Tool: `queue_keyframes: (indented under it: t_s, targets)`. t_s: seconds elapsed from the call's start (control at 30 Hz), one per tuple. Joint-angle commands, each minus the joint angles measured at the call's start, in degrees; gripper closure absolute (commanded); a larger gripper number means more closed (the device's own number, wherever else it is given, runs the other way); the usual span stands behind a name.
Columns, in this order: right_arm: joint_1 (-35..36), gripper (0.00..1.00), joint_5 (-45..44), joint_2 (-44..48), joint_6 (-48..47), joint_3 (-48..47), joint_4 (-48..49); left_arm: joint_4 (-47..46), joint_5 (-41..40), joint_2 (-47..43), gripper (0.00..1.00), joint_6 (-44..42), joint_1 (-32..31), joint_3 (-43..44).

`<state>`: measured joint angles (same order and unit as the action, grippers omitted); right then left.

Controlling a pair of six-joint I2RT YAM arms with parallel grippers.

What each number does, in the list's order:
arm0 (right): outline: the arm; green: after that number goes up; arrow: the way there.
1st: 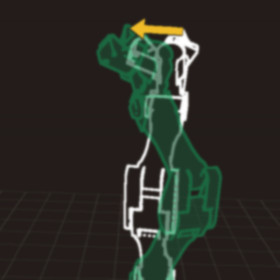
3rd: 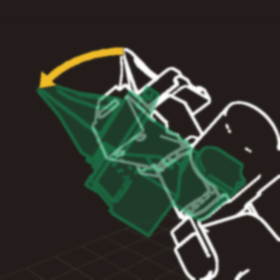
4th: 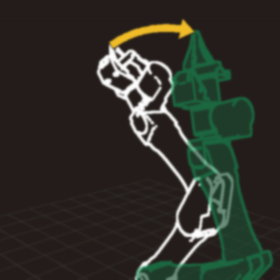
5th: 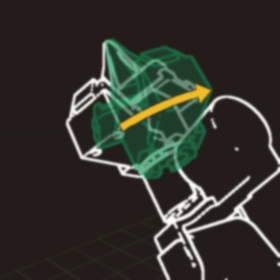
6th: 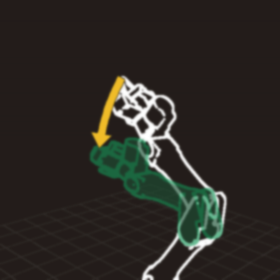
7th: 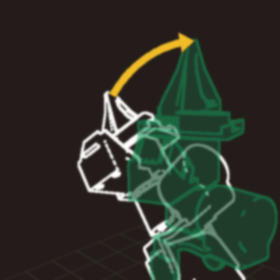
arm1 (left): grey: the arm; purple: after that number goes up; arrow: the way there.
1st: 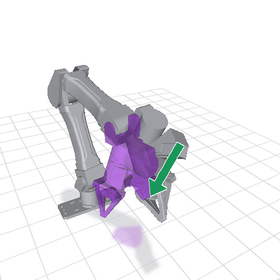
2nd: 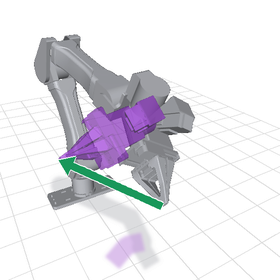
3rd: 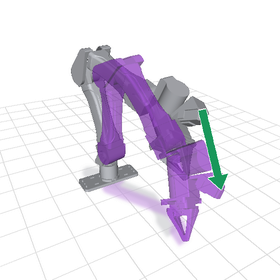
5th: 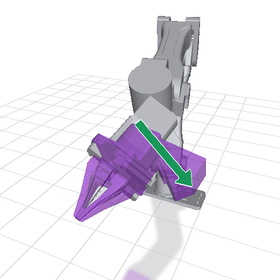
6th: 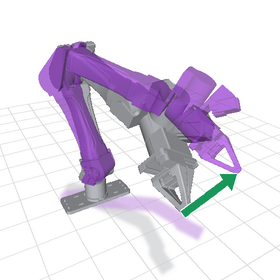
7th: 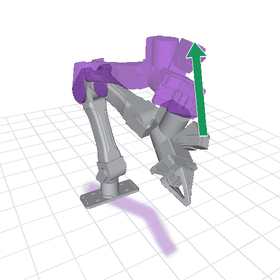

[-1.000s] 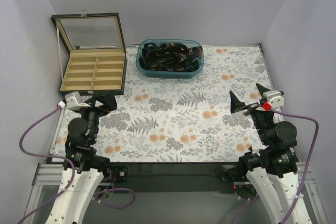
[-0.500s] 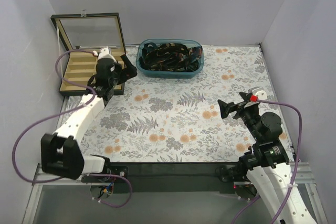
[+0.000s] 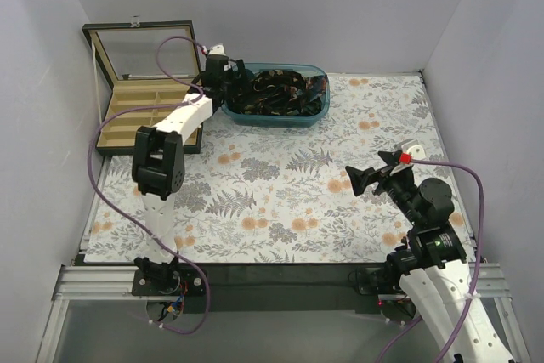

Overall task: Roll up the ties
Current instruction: Grab a tie with the left arm

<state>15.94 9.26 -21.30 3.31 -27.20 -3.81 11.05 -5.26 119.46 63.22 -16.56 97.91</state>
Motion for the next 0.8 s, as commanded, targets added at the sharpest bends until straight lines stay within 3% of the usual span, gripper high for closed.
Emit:
queue_keyframes:
  t_s: [0.0, 0.23, 0.33, 0.5, 0.63, 0.67, 0.73, 0.77]
  targets:
    - [0.32, 0.02, 2.43, -0.85, 1.26, -0.31, 0.74, 3.01, -3.96, 5.49, 0.17, -5.12, -1.37, 8.93]
    - [0.32, 0.02, 2.26, -1.81, 1.61, -0.22, -0.40, 2.75, -5.38, 16.32, 0.22, -10.39, -2.69, 20.99]
    - [0.32, 0.02, 1.99, -2.34, 1.70, -0.31, -0.84, 0.47, -4.68, 18.17, 0.23, -12.32, -3.48, 22.32]
    - [0.32, 0.01, 1.56, -3.04, 2.05, -0.22, -1.11, -3.84, -5.55, 20.90, 0.34, -15.23, -4.62, 22.24]
    - [0.32, 0.02, 1.64, -3.48, 2.31, -0.22, -1.20, -7.26, -6.87, 22.31, 0.52, -16.99, -4.98, 22.85]
    - [0.32, 0.01, 1.64, -3.57, 2.23, -0.31, -1.28, -7.79, -6.96, 22.48, 0.66, -17.60, -4.98, 23.03]
    - [0.40, 0.02, 1.47, -3.57, 2.31, -0.13, -1.37, -8.67, -7.49, 22.05, 0.81, -18.13, -5.24, 22.85]
    - [0.32, 0.02, 1.38, -3.75, 2.49, -0.13, -1.28, -8.94, -7.40, 21.70, 0.96, -18.39, -5.33, 22.68]
